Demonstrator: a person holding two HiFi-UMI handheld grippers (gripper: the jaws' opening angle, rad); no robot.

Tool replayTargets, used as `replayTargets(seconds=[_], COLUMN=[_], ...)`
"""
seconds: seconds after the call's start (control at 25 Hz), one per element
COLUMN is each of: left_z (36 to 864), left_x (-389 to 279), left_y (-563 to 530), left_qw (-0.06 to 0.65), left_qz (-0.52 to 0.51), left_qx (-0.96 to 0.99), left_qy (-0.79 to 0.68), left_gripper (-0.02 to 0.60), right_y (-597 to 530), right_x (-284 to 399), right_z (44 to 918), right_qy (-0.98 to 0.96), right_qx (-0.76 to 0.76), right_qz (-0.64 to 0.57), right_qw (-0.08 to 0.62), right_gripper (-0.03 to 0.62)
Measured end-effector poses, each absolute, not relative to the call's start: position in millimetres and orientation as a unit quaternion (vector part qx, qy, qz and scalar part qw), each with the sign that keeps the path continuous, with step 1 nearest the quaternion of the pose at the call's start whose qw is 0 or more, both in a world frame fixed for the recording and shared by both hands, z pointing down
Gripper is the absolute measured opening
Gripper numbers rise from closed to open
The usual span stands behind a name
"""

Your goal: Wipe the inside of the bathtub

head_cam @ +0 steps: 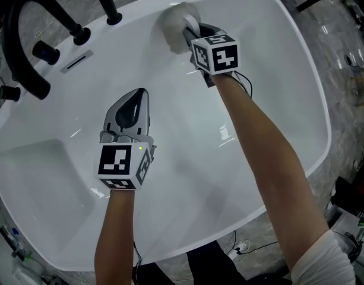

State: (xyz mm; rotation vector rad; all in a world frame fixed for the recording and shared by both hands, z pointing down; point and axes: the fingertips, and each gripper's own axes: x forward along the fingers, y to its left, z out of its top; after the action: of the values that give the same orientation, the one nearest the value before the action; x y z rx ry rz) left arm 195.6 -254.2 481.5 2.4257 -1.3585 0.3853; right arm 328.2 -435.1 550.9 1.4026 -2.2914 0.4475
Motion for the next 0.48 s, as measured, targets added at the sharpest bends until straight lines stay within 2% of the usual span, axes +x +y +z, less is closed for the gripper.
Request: replayTargets(seconds=[0.48], left_z=[493.1], left_x=[244.3], left_y=[-261.4], left_qw=[0.163], left_qz=[0.142], left_qx=[0.865], left_qy=[-0.453], left_gripper=[0.012], right_y=[-454.9], right_x=[413.0], right_z=[553.8], right_qy=[-0.798], right_qx=[0.546], right_qz=[0.166], right_qw=[0.194], right_gripper=[0.095])
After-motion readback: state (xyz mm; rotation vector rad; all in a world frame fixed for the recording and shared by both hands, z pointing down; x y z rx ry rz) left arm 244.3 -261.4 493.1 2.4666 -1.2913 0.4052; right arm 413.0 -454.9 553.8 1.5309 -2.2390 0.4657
